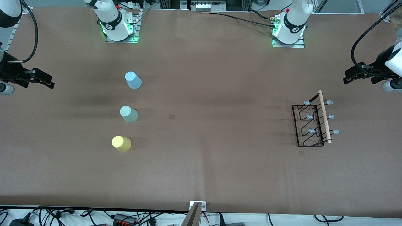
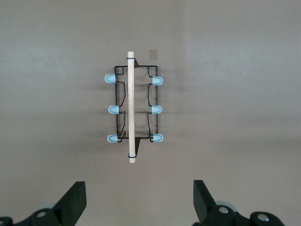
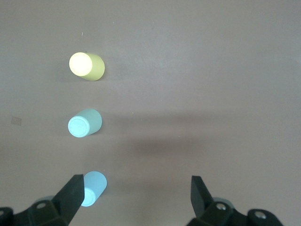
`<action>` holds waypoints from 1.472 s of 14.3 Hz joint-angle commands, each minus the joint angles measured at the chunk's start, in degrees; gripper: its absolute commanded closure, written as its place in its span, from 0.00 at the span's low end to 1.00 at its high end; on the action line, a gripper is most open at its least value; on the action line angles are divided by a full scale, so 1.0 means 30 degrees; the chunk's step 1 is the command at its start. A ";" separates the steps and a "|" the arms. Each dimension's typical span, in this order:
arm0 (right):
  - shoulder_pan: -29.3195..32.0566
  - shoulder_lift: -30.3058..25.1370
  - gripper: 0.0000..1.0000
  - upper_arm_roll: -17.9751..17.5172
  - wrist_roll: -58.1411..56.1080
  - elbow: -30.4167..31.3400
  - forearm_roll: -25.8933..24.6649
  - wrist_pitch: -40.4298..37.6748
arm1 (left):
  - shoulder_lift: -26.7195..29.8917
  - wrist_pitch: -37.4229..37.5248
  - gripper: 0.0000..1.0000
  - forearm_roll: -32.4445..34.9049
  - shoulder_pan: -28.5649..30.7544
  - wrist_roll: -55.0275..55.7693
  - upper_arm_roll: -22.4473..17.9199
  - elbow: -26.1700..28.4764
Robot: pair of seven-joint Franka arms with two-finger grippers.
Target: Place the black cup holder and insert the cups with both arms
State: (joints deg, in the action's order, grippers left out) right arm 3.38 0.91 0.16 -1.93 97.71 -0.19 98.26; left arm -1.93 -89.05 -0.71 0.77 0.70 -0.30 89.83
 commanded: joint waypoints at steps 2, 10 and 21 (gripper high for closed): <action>-0.0041 0.0019 0.00 0.0004 0.0029 0.0008 0.0005 0.0147 | -0.0001 -0.0082 0.00 0.0062 0.0035 -0.0234 -0.0017 -0.0090; -0.0159 0.0049 0.00 -0.0025 0.0059 0.0008 0.0005 0.0265 | -0.0323 -0.0053 0.00 0.0733 -0.0082 -0.0088 0.0217 -0.0119; -0.0393 0.1833 0.00 -0.0025 0.0088 -0.0138 -0.0142 0.0323 | -0.3923 -0.7977 0.00 0.0853 0.0123 -0.0293 0.0042 0.3214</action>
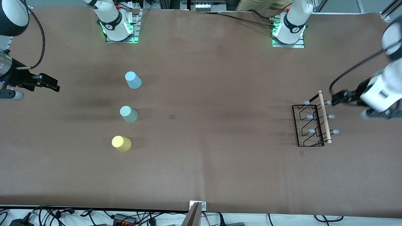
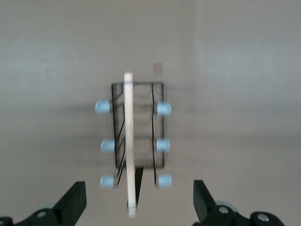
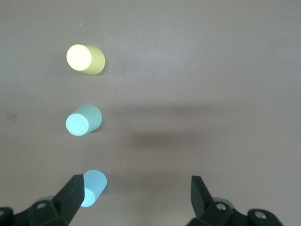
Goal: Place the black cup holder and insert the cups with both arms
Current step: 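Grasp the rack handle with the left gripper while the right gripper reaches the cup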
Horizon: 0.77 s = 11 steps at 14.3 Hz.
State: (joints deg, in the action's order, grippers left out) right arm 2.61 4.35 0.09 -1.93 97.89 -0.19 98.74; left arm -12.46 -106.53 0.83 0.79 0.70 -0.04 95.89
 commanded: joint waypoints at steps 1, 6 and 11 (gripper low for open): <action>-0.0165 0.0978 0.00 -0.0002 0.0117 -0.0228 -0.0083 0.0164 | -0.0621 -0.3500 0.00 0.0337 0.0203 -0.0292 -0.0045 0.2043; -0.2650 0.2879 0.00 -0.0002 0.0175 -0.0228 -0.0024 0.0719 | -0.0681 -0.6530 0.00 0.0571 0.0496 -0.0322 -0.0045 0.4481; -0.4731 0.5869 0.00 -0.0002 0.3953 -0.0053 0.0064 0.3120 | -0.0536 -0.6796 0.25 0.0571 0.0497 0.0029 -0.0045 0.5420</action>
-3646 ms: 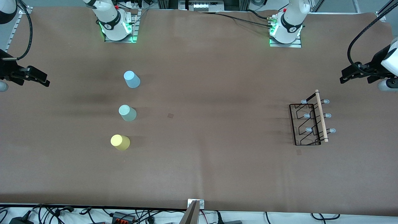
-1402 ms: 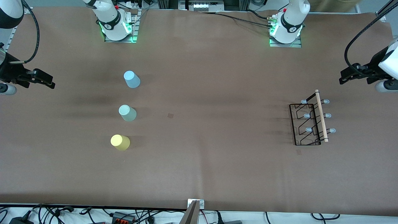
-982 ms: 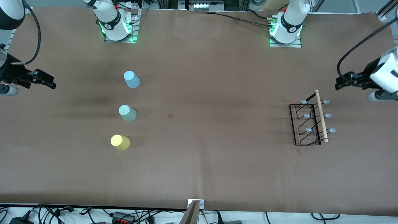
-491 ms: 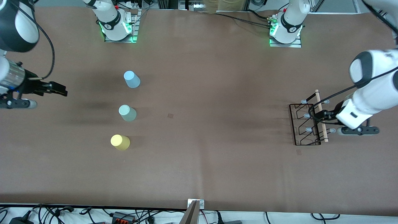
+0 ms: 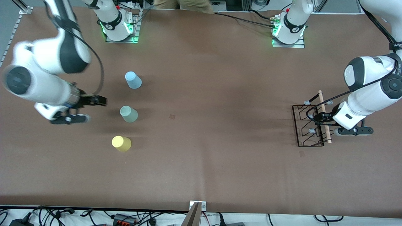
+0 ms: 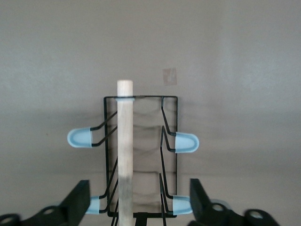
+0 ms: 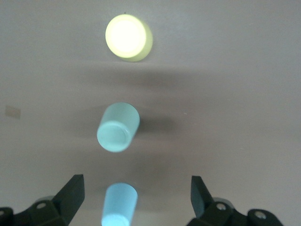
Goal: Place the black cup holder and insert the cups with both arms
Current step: 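Grasp the rack handle with the left gripper while the right gripper reaches the cup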
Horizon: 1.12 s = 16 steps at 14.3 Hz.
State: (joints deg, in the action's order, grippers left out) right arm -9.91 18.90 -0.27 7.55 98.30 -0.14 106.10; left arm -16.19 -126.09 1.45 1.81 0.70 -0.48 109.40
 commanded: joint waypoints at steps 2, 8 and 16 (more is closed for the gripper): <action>-0.0972 0.1781 0.00 0.0119 0.2045 -0.0158 0.0105 0.1017 | 0.0708 -0.0360 0.39 0.0365 0.0157 0.0029 0.0102 0.1326; -0.1266 0.2341 0.00 0.0148 0.2520 0.1070 0.0221 0.2249 | 0.0591 -0.0449 0.79 0.0335 0.0187 0.0292 0.0073 0.1356; -0.0885 0.2342 0.00 0.0149 0.3545 0.3325 0.1745 0.4970 | 0.0855 0.1245 1.00 0.0190 -0.0165 0.0903 0.1181 -0.0102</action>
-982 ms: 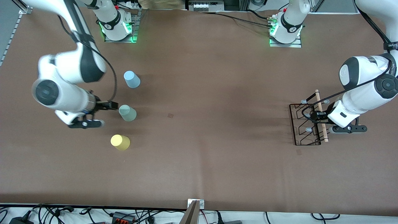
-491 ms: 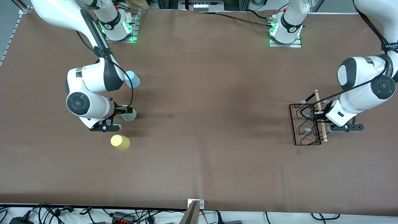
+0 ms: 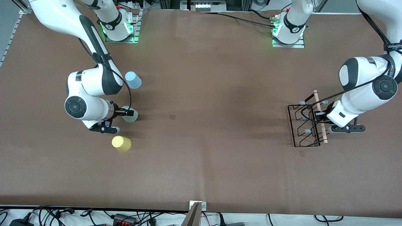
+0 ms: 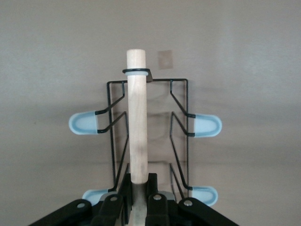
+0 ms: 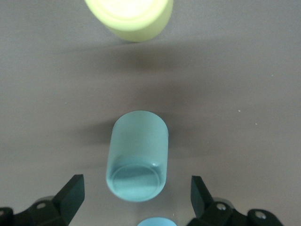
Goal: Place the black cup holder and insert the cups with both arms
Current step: 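Carry the rack mid-table with the left gripper while the right gripper lifts the cup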
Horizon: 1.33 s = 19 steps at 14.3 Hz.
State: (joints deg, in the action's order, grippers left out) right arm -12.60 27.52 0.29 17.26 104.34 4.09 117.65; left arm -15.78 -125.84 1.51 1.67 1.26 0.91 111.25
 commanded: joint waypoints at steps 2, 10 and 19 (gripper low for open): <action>-0.0077 -0.0415 0.00 -0.0038 0.1332 0.1313 0.0425 0.1241 | 0.0515 0.2128 1.00 0.0170 -0.0349 0.2851 0.2150 -0.1717; -0.0224 0.0170 0.00 -0.0038 0.1336 0.1343 0.0425 0.1388 | -0.4112 0.3654 1.00 0.0112 -0.6583 1.0884 0.3740 -0.8632; -0.0107 0.0172 0.55 -0.0038 0.1190 0.0583 0.0425 0.1096 | -0.8712 0.3391 1.00 0.0111 -1.1245 1.5724 0.3740 -1.3556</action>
State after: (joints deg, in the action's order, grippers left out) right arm -13.08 28.93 0.18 20.68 107.05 4.36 121.11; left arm -38.61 -117.35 1.49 -30.28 47.55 12.55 75.87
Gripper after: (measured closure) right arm 0.317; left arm 0.841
